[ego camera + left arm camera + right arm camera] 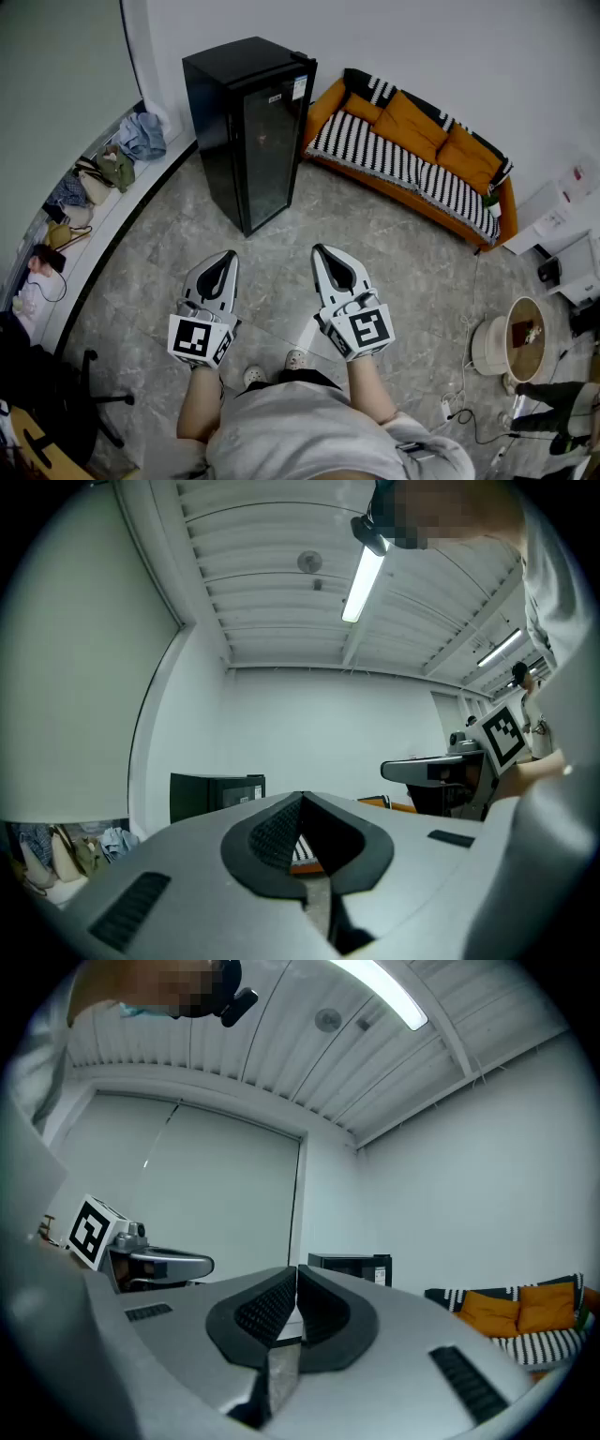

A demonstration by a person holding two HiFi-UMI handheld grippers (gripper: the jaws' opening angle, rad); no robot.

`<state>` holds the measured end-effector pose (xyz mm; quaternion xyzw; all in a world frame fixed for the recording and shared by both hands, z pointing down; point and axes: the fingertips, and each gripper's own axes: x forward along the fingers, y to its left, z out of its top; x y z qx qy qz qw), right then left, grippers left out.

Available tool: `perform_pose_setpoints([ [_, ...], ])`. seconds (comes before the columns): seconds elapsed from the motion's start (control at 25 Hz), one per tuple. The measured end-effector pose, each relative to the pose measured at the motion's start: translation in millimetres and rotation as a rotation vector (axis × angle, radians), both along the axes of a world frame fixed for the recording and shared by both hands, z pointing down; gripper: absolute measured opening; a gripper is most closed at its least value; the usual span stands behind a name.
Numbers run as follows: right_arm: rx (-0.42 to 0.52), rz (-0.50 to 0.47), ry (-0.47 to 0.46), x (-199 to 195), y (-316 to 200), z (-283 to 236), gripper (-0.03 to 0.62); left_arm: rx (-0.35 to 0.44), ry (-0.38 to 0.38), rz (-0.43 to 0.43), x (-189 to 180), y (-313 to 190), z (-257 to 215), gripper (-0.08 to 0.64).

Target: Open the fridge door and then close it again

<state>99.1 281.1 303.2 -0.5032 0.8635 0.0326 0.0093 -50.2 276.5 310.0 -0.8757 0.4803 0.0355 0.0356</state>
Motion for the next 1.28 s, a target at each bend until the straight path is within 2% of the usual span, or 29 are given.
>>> perform_pose_setpoints([
  [0.6,0.014,-0.021,-0.022,18,-28,1,0.017,-0.005,-0.001,-0.033,18,-22,-1,0.014],
  [1.0,-0.009,-0.114,-0.030,39,-65,9,0.017,0.018,0.009,-0.088,44,-52,1,0.014],
  [1.28,-0.002,-0.146,-0.057,54,-93,17,0.017,-0.007,0.004,-0.118,56,-71,9,0.014],
])
